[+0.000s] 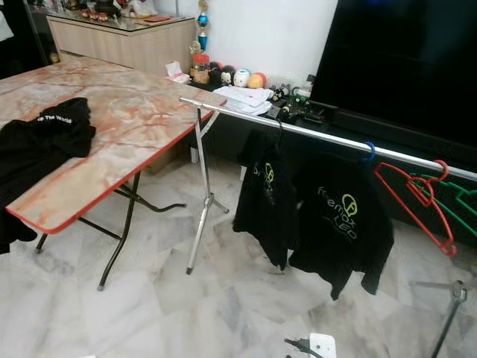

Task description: Hang hanger

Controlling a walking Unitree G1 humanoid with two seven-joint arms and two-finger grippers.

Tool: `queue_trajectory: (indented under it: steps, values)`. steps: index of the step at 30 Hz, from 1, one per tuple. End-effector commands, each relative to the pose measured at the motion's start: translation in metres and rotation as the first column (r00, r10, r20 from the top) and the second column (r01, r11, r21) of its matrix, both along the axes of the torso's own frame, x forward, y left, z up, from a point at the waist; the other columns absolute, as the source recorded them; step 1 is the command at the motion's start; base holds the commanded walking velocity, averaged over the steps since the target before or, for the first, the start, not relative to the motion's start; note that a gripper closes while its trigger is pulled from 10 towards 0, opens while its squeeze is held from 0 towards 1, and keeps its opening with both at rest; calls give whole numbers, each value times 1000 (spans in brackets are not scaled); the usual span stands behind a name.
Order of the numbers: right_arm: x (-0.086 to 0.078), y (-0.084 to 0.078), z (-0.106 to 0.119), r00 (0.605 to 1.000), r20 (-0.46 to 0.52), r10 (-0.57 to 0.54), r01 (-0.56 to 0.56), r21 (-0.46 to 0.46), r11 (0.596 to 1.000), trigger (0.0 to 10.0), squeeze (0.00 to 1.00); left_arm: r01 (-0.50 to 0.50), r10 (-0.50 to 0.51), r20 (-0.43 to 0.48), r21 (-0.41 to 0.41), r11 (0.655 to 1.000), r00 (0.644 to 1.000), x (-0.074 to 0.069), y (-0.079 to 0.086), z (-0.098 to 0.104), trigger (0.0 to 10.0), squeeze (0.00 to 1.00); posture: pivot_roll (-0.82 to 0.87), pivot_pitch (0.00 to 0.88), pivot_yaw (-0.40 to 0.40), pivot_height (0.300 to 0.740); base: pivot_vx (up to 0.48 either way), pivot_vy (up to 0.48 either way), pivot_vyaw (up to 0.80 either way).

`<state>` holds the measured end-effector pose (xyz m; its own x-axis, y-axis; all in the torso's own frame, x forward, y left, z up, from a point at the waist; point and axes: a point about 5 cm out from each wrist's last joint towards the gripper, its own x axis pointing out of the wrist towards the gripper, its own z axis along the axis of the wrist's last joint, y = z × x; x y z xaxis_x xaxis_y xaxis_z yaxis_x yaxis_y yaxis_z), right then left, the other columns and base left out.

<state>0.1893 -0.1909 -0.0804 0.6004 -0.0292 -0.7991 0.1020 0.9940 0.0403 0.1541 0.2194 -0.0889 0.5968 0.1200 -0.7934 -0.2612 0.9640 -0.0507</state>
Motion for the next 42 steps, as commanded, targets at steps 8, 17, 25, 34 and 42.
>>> queue_trajectory:
  steps: [8,17,25,34,42]
  values:
    - [2,5,1,1000,11,-12,11,27,1000,10000,0,-5,6,-18,26,1000,1000,-3,7,0,10000,0,147,11,-23,740,0,0,0]
    - [7,14,2,999,32,-21,19,61,998,10000,0,-23,23,1,69,997,1000,3,24,7,10000,0,177,0,-13,740,0,0,0]
    - [9,14,3,999,39,-32,30,61,998,10000,0,-46,46,6,60,997,999,5,24,7,10000,0,175,0,-15,740,283,0,0]
    - [7,11,3,999,38,-26,25,50,998,10000,0,-51,51,7,49,997,999,0,18,4,10000,0,183,0,-28,740,332,0,0]
    - [5,10,2,999,42,-31,29,53,998,10000,0,-43,42,9,46,998,999,0,15,4,10000,0,161,3,-21,740,350,0,0]
